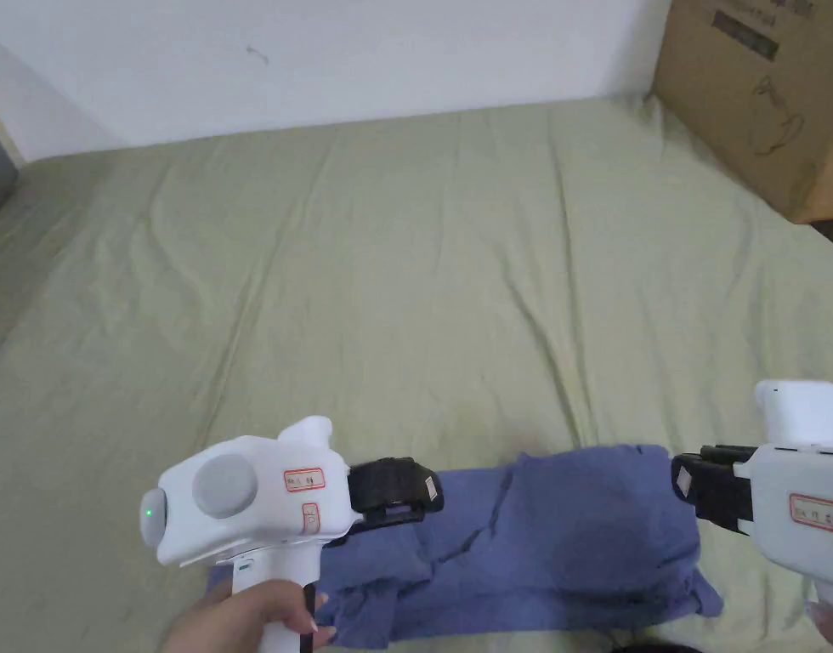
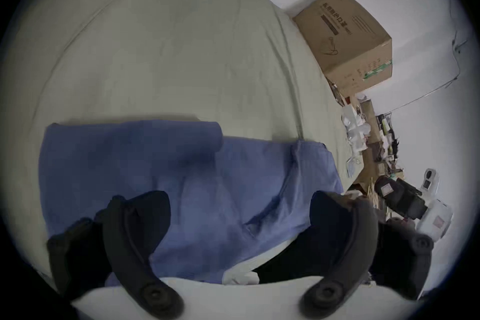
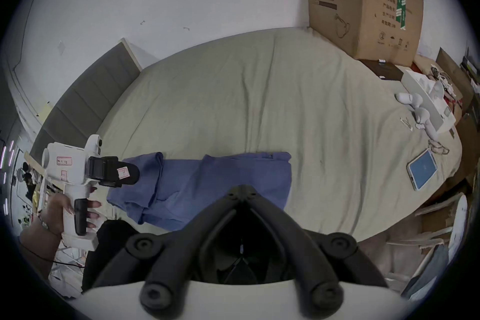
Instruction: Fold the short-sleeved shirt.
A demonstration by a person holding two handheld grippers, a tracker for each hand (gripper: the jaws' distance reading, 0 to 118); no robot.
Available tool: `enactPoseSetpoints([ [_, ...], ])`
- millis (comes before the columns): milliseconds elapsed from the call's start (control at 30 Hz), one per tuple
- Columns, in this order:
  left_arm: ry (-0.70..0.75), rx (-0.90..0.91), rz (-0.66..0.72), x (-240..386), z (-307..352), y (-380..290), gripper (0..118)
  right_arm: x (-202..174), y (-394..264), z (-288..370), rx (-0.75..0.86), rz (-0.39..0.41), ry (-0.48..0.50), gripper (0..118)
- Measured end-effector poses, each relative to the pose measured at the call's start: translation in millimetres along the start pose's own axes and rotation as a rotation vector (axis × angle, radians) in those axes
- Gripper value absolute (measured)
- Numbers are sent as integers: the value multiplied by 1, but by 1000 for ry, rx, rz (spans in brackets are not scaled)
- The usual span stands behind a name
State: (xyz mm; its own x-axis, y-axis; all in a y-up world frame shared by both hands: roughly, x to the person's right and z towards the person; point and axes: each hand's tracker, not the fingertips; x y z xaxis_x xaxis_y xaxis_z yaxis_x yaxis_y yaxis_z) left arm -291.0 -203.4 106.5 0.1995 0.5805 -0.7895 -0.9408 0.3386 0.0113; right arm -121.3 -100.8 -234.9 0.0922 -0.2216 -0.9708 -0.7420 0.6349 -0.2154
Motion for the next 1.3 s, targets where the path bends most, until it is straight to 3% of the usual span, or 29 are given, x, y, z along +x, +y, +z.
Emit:
enactPoseSetpoints([
  [100, 49, 71, -56, 2, 35, -6, 111, 10, 1, 2, 5, -3, -7, 0],
  [167, 102, 102, -112, -3, 57, -6, 106, 14, 3, 2, 10, -4, -17, 0],
  [200, 135, 118, -134, -6, 67, -8, 90, 16, 4, 2, 14, -9, -17, 0],
  [233, 167, 125, -150, -22, 73, 1, 64, 17, 4, 2, 19, -18, -14, 0],
  [300, 199, 98, -171, -26, 75, -2, 2, 18, 6, 2, 30, -35, -8, 0],
  [600, 49, -160, -186, -6, -24, -18, 2, 13, 3, -2, 17, -29, -5, 0],
  [700, 131, -231, -197, -2, -51, -18, 2, 12, 1, -2, 4, -15, -14, 0],
  [867, 12, -209, -176, -10, -28, -4, 2, 10, 0, -3, -2, -13, -15, 0],
  [1067, -196, 15, 84, -76, 82, 15, 2, 0, 8, -5, 3, 5, -11, 0],
  [1133, -246, 64, 159, -117, 108, 20, 7, -4, 11, -6, 2, 18, -9, 0],
  [1167, -251, 84, 189, -130, 114, 19, 21, -7, 12, -7, 1, 24, -8, 0],
  [1233, -266, 108, 236, -161, 122, 19, 93, -12, 15, -8, 0, 35, -6, 0],
  [1267, -282, 88, 262, -174, 119, 16, 115, -14, 16, -9, 1, 39, -5, 0],
  [1300, -296, 69, 282, -184, 113, 13, 118, -16, 16, -11, 0, 41, -4, 0],
])
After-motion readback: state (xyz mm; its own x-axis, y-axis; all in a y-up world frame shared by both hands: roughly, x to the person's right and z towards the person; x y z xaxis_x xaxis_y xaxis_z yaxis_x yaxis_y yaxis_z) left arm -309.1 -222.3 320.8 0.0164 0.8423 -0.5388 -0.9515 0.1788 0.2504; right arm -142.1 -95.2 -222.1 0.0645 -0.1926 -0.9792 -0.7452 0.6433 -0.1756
